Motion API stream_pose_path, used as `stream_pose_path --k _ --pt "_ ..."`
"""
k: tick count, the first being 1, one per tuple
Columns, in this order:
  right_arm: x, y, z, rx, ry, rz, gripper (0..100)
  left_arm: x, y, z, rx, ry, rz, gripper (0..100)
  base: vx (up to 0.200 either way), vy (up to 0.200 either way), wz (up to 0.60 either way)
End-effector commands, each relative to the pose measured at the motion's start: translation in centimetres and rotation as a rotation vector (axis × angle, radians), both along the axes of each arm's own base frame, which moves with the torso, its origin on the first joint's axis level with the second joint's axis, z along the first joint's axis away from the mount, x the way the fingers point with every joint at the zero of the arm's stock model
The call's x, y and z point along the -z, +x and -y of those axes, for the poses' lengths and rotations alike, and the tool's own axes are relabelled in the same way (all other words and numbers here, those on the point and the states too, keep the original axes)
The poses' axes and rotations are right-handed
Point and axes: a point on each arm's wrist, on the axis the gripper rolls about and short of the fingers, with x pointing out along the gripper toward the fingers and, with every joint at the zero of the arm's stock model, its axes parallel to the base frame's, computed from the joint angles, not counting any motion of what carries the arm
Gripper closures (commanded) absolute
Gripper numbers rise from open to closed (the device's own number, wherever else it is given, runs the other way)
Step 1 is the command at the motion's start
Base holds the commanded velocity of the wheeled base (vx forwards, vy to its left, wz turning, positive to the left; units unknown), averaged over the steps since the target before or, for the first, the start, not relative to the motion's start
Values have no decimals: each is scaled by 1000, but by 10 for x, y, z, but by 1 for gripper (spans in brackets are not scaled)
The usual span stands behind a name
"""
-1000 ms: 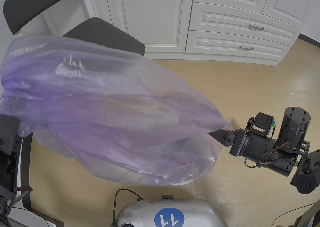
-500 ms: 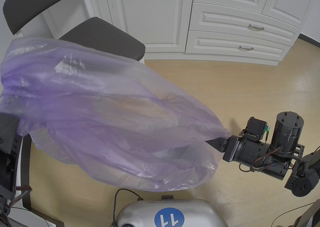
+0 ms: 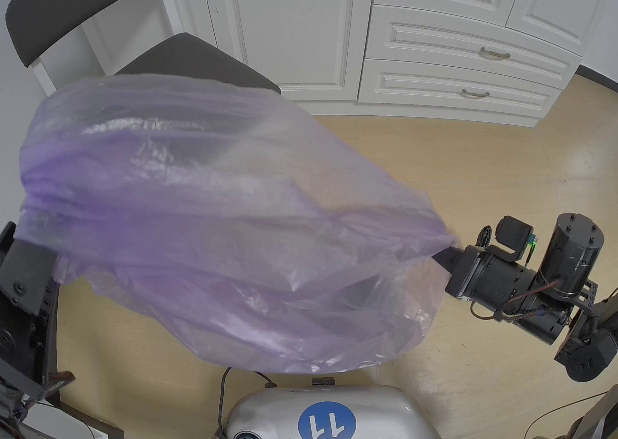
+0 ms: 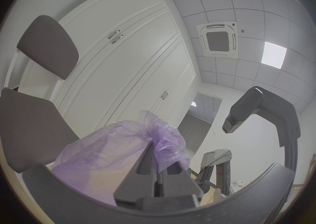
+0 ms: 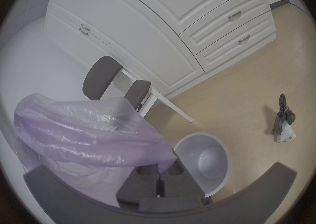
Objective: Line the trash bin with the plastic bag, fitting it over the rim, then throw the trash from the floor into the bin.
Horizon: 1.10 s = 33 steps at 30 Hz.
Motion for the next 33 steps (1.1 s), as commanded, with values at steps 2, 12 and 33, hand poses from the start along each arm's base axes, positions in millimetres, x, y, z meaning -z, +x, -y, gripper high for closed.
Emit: stream_pose_path --k 2,12,33 --pt "-18 -3 19 60 -31 58 100 10 7 8 -10 49 -47 100 0 0 0" --pt "-67 -27 35 111 -144 -75 100 27 26 29 -57 161 -151 100 0 0 0" --pt "-79 -45 29 185 -241 -64 100 24 52 51 -359 310 -386 100 0 0 0"
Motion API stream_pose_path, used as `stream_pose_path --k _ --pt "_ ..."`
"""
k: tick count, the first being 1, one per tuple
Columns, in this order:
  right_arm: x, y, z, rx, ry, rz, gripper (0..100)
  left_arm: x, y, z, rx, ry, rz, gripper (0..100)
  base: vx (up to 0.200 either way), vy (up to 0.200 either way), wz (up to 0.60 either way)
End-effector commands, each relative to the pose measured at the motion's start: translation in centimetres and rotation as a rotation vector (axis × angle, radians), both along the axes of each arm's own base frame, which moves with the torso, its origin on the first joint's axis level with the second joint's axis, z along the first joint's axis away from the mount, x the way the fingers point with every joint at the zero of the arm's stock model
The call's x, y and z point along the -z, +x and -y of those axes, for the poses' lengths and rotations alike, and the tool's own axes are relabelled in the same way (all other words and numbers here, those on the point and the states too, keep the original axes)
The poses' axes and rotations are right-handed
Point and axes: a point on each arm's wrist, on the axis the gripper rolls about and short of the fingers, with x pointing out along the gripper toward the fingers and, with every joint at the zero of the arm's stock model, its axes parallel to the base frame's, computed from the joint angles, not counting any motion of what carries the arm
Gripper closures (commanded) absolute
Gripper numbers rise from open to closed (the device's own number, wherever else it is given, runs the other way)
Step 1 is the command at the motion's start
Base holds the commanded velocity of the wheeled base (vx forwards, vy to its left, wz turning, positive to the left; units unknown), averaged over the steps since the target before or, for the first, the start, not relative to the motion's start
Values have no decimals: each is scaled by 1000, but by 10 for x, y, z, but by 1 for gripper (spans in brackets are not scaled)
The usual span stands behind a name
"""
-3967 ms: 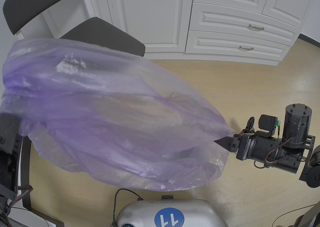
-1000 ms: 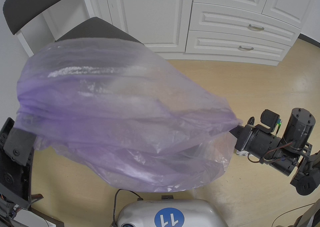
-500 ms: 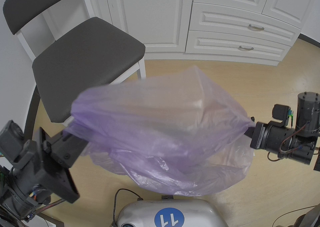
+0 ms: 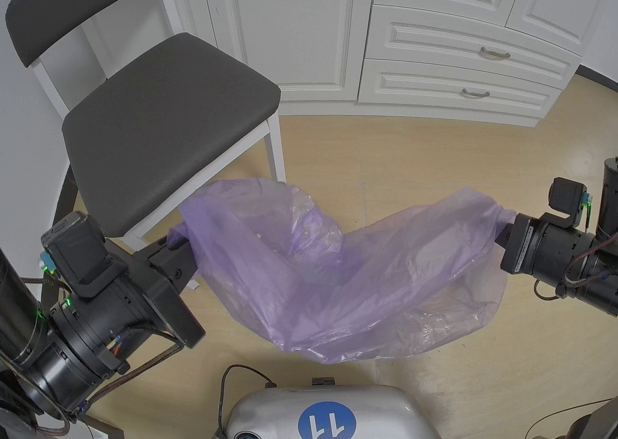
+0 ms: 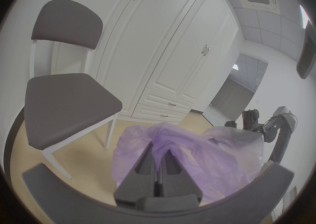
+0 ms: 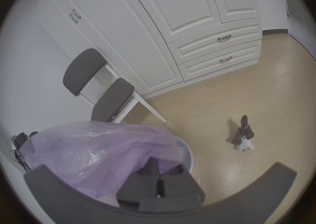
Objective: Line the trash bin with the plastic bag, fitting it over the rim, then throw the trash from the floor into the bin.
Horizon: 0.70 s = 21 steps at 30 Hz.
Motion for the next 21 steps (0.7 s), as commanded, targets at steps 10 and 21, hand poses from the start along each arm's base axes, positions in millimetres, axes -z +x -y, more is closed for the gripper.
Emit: stream_pose_path --k 10,21 --pt "-9 -17 12 70 -153 40 100 12 19 18 -193 96 -49 100 0 0 0" --pt "16 -28 21 95 -428 68 100 27 16 16 -188 166 -59 100 0 0 0"
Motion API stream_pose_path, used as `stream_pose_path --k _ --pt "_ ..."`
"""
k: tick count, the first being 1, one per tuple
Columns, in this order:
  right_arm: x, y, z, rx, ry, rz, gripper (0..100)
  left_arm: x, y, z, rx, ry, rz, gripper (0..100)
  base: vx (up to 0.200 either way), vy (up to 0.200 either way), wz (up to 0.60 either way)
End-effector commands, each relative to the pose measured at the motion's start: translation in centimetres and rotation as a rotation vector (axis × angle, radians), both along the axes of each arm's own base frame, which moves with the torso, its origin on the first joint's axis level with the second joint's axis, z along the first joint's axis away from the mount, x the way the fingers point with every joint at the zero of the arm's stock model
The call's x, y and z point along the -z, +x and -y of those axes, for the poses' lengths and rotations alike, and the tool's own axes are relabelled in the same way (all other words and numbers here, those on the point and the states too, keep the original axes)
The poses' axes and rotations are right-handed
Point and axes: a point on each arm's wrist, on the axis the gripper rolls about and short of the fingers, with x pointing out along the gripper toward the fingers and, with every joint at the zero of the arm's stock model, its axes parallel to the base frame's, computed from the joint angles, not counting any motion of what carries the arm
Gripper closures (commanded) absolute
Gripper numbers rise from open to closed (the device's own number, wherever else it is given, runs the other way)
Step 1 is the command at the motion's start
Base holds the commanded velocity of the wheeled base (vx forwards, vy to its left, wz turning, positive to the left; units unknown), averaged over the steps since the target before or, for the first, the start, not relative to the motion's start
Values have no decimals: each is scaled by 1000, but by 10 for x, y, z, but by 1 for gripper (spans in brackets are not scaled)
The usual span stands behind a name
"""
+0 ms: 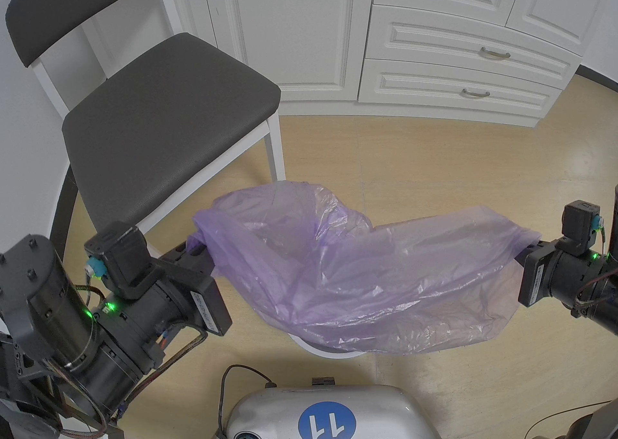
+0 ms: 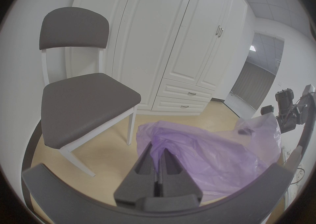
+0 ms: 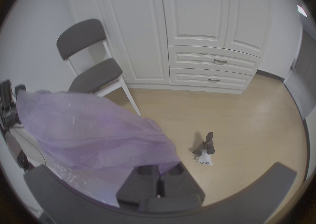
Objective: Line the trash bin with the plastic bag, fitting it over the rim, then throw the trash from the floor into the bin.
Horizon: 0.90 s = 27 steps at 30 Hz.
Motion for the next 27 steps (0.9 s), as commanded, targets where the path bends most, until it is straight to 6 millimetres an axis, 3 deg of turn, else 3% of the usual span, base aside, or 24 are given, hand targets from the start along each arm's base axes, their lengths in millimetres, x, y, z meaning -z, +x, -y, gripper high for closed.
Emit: stream_pose_path --k 1,17,27 --pt "7 -7 5 -11 -32 -1 100 10 -2 -1 27 22 -17 100 0 0 0" --pt "5 -24 18 -137 6 20 100 13 -8 -23 201 -43 46 100 0 0 0" --pt "8 -13 26 -147 53 -23 100 10 -7 -34 222 -57 62 100 0 0 0"
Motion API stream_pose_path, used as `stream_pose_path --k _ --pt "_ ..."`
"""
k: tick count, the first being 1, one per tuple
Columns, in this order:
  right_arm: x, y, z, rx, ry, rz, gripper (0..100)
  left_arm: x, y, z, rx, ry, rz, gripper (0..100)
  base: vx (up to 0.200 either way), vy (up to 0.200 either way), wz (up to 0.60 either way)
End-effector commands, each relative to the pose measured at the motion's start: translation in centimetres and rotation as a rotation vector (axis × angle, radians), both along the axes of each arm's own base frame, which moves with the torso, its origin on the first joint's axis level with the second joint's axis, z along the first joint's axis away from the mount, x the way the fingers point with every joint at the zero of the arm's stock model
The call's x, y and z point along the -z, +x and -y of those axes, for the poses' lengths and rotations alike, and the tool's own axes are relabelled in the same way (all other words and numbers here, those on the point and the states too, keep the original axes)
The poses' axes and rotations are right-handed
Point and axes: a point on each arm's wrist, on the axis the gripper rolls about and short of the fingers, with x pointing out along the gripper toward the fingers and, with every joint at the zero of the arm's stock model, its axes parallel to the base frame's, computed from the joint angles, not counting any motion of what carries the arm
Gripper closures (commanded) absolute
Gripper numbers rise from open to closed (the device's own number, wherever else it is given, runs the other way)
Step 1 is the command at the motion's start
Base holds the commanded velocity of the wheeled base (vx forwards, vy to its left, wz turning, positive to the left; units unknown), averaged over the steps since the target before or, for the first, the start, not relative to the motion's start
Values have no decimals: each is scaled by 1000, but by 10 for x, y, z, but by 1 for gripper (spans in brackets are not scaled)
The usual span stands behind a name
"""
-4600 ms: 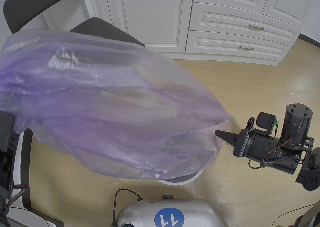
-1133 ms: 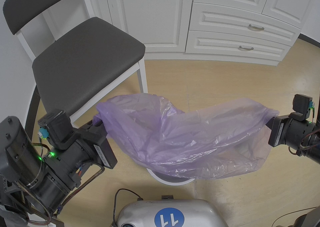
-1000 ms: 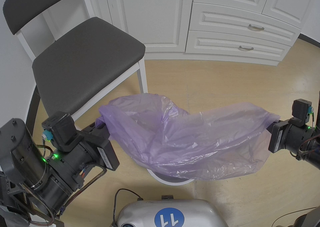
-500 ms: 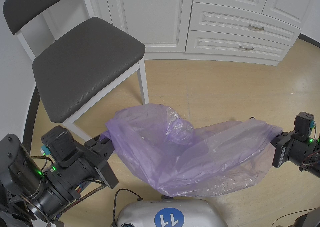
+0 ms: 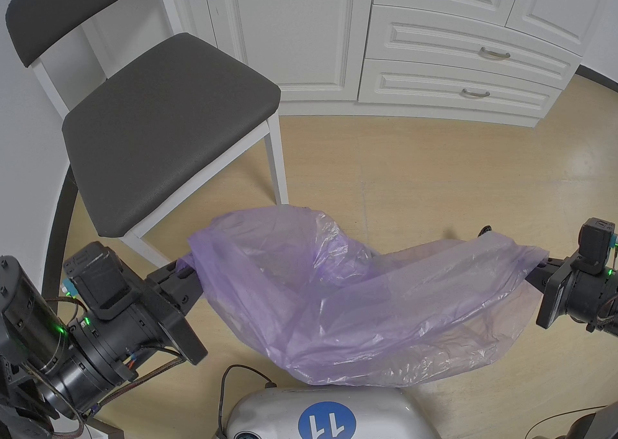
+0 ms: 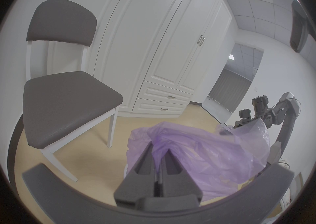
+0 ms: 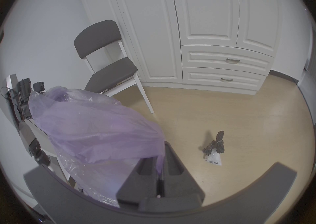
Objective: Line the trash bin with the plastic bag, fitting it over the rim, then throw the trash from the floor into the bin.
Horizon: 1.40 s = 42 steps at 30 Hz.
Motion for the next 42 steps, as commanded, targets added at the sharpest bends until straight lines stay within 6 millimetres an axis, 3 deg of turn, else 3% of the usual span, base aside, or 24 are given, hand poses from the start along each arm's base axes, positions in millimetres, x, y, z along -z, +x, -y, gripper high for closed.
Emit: stream_pose_path --k 1,8,17,31,42 --pt "0 7 7 3 25 -18 100 -2 4 -10 -8 -10 9 100 0 0 0" --pt "-2 15 17 41 51 -26 100 -2 12 -23 11 -35 -4 100 0 0 0" --pt "4 20 19 77 24 -52 100 -1 13 -24 11 -30 -19 100 0 0 0" --pt "19 24 32 124 -132 -69 100 9 17 -31 6 0 -49 100 0 0 0" --pt "25 19 34 111 -207 -113 100 31 35 -35 -45 67 -140 100 0 0 0"
